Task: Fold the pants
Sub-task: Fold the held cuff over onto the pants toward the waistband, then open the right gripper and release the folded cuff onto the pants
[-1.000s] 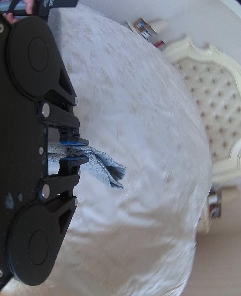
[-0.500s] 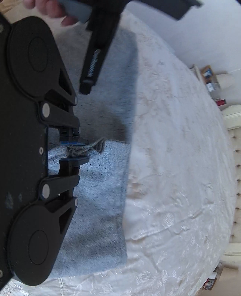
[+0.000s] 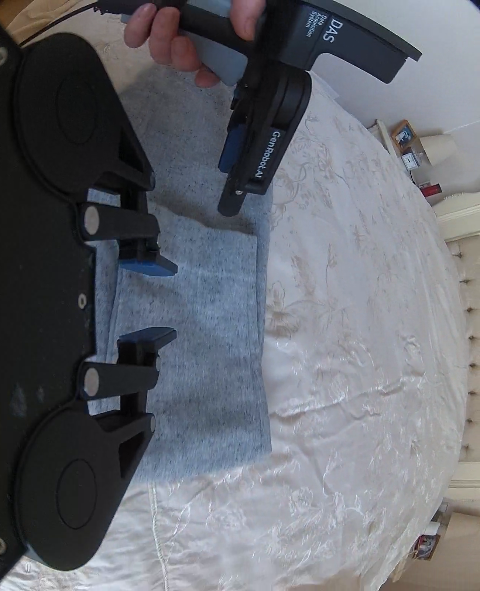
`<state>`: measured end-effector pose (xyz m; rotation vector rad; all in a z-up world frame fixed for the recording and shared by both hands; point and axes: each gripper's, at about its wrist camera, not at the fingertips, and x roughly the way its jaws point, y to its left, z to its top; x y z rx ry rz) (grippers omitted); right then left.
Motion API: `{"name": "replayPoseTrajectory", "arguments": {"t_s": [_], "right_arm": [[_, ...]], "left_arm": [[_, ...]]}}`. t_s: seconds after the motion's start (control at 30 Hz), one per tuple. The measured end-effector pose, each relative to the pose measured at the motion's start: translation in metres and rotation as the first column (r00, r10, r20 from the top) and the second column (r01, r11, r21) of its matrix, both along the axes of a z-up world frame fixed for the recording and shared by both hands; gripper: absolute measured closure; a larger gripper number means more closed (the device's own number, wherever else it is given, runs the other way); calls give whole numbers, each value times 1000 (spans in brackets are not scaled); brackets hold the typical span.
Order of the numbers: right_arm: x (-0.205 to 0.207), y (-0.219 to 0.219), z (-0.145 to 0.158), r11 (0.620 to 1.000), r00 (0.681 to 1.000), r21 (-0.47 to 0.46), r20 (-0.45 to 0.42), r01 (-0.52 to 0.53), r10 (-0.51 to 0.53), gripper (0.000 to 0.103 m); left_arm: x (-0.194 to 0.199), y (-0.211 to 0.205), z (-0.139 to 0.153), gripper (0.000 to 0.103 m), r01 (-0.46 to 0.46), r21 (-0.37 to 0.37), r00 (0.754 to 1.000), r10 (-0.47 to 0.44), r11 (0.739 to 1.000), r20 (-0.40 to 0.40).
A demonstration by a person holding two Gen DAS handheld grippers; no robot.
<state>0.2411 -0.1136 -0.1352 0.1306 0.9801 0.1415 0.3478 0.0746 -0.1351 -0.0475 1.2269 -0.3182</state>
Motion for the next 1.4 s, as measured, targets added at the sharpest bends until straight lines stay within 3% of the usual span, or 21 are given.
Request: {"name": "replayPoseTrajectory", "arguments": {"t_s": [0.13, 0.23, 0.4, 0.57, 0.63, 0.67, 0.7, 0.8, 0.9, 1.0, 1.17, 1.23, 1.4], "right_arm": [[-12, -42, -8, 994, 993, 22, -51, 103, -102, 70], [-21, -69, -22, 985, 981, 22, -106, 169, -165, 70], [-22, -87, -28, 983, 978, 34, -113, 182, -178, 70], [11, -86, -43, 990, 986, 50, -112, 133, -127, 71], [23, -86, -61, 990, 975, 11, -171, 143, -139, 71], [26, -90, -74, 987, 962, -17, -220, 161, -161, 81], [28, -96, -85, 984, 948, -26, -263, 177, -177, 83], [24, -114, -86, 973, 939, 56, -280, 225, -201, 84], [26, -115, -62, 976, 956, 36, -216, 213, -201, 74], [45, -114, -42, 983, 977, 49, -123, 179, -172, 73], [103, -111, -45, 989, 987, 22, -77, 144, -142, 73], [121, -110, -55, 991, 987, -7, -93, 134, -134, 73], [145, -109, -95, 991, 974, -99, -196, 95, -113, 75]], "left_arm": [[-6, -31, -21, 45, 123, 74, 992, -123, 990, -4], [-6, -42, -60, 42, 167, 262, 986, -161, 950, -45], [2, -23, -69, 39, 77, 188, 995, -63, 979, -79], [0, -27, -70, 39, 59, 222, 997, -45, 973, -67], [-4, -31, -69, 38, 54, 241, 998, -42, 969, -54], [-6, -32, -69, 38, 53, 247, 998, -43, 967, -48], [-7, -33, -69, 38, 52, 254, 998, -42, 966, -43], [-10, -32, -67, 38, 38, 253, 999, -29, 967, -38], [-9, -31, -53, 44, 6, 220, 1000, -3, 975, -14], [-5, -32, -34, 44, -32, 165, 997, 20, 986, 75], [29, -44, -41, 43, -71, 193, 995, 56, 979, 86], [41, -47, -54, 40, -80, 227, 996, 70, 971, 55], [53, -39, -74, 29, -120, 206, 993, 121, 971, 4]]}}
